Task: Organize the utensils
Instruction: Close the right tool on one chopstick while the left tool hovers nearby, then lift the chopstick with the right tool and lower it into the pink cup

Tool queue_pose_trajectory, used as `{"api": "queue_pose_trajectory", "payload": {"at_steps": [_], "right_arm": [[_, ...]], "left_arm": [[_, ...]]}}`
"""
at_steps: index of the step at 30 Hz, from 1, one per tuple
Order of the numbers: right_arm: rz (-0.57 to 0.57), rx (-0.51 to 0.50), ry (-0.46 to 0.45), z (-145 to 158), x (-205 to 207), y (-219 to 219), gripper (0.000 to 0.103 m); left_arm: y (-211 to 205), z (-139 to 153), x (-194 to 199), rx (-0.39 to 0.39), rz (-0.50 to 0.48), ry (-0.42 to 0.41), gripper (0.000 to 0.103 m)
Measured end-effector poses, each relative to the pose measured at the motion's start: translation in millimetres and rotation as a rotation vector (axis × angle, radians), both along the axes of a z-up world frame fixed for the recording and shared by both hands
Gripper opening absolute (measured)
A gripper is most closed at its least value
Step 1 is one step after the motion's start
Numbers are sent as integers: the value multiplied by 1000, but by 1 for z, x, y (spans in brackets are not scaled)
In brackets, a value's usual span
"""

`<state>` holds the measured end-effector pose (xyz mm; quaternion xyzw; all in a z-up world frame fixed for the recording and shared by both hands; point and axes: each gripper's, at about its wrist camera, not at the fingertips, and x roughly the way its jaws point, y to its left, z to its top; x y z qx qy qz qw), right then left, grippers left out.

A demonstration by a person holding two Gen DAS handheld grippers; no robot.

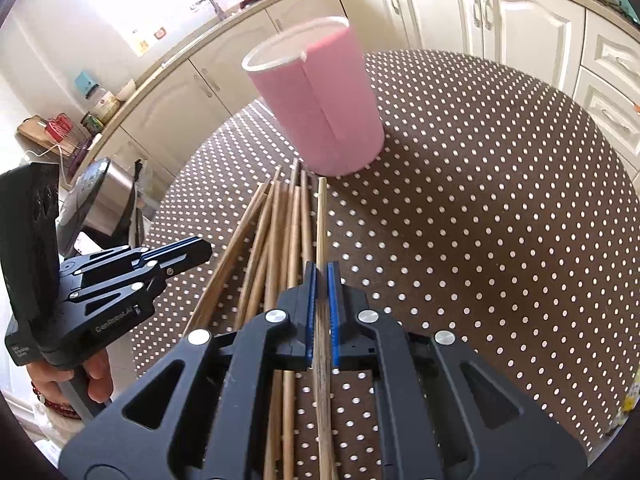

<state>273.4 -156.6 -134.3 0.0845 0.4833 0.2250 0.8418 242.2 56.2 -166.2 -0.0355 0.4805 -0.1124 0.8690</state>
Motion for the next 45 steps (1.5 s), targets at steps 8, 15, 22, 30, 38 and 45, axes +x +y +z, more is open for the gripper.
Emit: {"api": "queue_pose_trajectory", "payload": {"at_steps": [8, 15, 22, 30, 38, 45], "right_arm": [[12, -4, -7, 3, -3, 6, 6], [13, -1, 14, -12, -4, 7, 6], [20, -4, 21, -17, 2, 9, 6], [21, 0, 28, -21, 7, 7, 7], [20, -12, 32, -25, 13, 12, 6], [26, -9, -1, -10, 14, 16, 6]], "left_arm": [[9, -7, 1, 67, 42, 8, 6], [30, -26, 2, 77, 82, 48, 29], [7, -31, 11, 154, 37, 36, 29], [-4, -29, 18, 162, 21, 47, 29], [-17, -27, 46, 186, 26, 49, 26], [-28, -9, 64, 148, 8, 29, 6]]}}
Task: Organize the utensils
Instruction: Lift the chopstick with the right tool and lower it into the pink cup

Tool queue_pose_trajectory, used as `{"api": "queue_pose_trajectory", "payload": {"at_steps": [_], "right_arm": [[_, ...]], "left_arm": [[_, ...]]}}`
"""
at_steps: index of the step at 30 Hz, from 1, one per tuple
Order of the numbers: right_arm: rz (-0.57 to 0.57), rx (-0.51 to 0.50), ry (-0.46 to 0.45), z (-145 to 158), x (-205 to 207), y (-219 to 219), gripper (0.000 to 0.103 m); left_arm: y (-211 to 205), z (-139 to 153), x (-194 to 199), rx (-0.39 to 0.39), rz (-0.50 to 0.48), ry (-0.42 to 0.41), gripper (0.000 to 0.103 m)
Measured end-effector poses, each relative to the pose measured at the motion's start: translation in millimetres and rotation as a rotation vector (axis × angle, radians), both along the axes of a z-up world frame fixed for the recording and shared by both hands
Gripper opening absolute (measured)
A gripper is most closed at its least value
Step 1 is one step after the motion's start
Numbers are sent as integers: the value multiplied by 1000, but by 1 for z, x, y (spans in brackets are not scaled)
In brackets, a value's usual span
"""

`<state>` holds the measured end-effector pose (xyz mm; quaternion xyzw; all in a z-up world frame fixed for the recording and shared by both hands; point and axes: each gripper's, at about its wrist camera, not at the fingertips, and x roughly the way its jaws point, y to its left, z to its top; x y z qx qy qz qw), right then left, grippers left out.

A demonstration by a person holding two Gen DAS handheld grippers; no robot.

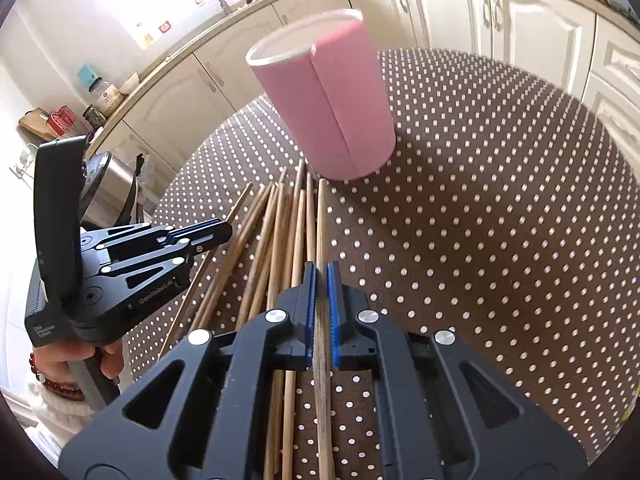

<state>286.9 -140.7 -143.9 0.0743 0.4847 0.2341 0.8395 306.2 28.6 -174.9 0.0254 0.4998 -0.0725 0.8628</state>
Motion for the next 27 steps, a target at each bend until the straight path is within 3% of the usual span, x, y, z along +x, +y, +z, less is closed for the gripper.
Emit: {"api": "queue_pose_trajectory", "payload": {"at_steps": [15, 23, 27], "right_arm": [[24, 83, -196, 87, -20, -13, 6], [34, 89, -331, 140, -31, -15, 6], [17, 74, -428, 171, -25, -13, 6]], "left_arm": [[-18, 135, -28, -153, -81, -252, 5], [-18, 171, -51, -193, -97, -367, 5], [-22, 194, -44, -210, -92, -427, 5]]}}
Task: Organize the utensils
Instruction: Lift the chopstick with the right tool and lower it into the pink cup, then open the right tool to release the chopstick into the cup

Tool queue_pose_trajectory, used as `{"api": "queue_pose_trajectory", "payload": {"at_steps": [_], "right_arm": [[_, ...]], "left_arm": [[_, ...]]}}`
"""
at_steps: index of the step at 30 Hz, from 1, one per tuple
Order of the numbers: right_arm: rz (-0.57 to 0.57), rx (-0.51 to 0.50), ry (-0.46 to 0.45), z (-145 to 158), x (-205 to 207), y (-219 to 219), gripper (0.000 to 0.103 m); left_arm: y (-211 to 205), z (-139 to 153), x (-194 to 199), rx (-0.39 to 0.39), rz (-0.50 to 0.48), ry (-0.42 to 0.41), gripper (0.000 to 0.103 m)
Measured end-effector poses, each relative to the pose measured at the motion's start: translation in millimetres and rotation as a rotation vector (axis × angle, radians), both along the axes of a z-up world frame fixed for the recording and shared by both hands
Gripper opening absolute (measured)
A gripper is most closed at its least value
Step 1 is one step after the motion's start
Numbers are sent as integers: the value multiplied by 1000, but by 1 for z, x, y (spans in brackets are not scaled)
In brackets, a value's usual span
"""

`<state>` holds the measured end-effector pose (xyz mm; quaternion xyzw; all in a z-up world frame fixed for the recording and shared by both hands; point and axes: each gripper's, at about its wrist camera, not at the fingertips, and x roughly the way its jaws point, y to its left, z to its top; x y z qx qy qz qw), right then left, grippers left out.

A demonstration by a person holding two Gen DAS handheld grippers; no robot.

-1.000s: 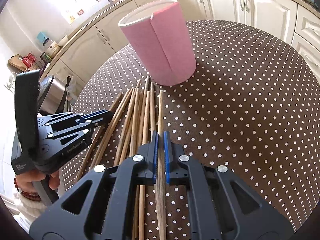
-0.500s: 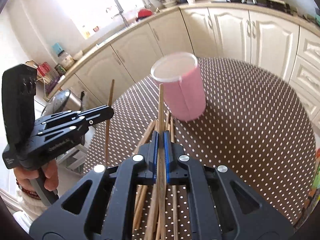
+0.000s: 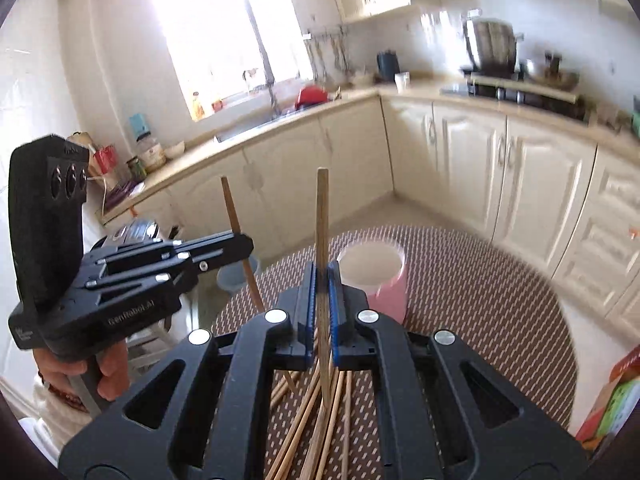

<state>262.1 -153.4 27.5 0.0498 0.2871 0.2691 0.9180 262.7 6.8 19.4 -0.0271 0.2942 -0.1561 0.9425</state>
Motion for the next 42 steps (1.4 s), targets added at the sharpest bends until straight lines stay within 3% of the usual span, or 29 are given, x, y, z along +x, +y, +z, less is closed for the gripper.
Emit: {"api": "queue_pose_trajectory", "payload": {"at_steps": [9, 18, 24, 32, 40, 41, 42], "right_arm": [[-78, 12, -167, 50, 27, 6, 6], [-142, 9, -260, 66, 48, 8, 6], [-163, 8, -207, 32, 60, 1, 6], [-165, -8, -136, -16, 60, -5, 6], [-171, -7, -95, -36, 60, -10, 7], [-173, -7, -89, -38, 61, -10, 7], [-173, -6, -84, -40, 62, -11, 7]], "left_arm": [[-2, 44, 36, -80, 41, -97, 5], [-2, 65, 62, -129, 126, -227, 5], [-11, 27, 73, -119, 123, -221, 5], [-12, -27, 82, -91, 115, -130, 5], [-10, -41, 78, -61, 107, -104, 5], [-10, -42, 78, -56, 105, -95, 7], [-10, -44, 78, -52, 104, -82, 18]]}}
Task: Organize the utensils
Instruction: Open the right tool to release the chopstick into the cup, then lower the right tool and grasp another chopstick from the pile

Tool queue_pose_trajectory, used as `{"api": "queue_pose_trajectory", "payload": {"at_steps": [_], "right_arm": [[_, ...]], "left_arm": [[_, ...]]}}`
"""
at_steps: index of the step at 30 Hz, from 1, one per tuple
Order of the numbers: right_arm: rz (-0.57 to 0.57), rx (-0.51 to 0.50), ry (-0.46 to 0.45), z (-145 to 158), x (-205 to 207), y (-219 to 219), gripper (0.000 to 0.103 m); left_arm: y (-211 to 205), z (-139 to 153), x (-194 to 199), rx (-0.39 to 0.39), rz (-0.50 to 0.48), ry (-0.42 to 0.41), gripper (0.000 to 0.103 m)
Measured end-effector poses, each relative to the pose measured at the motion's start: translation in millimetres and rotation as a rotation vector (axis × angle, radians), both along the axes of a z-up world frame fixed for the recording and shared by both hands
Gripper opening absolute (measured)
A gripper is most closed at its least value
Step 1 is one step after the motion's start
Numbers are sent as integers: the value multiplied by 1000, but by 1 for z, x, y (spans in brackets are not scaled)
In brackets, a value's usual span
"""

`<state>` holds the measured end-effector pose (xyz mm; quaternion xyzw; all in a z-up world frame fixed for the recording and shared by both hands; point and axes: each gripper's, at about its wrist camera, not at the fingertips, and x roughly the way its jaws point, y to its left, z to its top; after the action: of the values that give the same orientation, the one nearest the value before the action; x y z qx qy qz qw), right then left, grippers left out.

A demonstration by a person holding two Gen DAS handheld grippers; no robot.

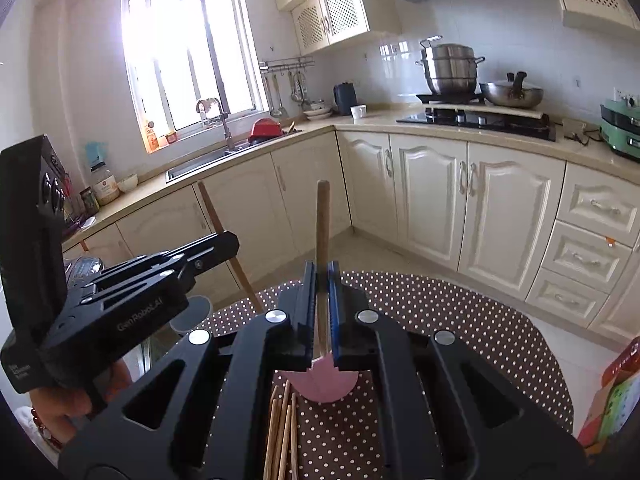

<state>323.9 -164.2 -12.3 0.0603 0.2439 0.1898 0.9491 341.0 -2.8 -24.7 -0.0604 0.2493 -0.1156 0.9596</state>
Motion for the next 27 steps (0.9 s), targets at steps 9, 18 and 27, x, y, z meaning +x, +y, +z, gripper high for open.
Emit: {"api": "queue_pose_trajectory", "payload": {"at_steps": [9, 18, 27], "right_arm": [[-24, 7, 16, -1, -9, -2, 7], [-45, 17, -40, 11, -39, -12, 52], [-34, -1, -30, -5, -68, -13, 52]], "left_arm": [[11, -3, -16, -16, 11, 16, 56], [30, 8, -58, 1, 33, -22, 70], [53, -17, -89, 13, 28, 51, 70]]}}
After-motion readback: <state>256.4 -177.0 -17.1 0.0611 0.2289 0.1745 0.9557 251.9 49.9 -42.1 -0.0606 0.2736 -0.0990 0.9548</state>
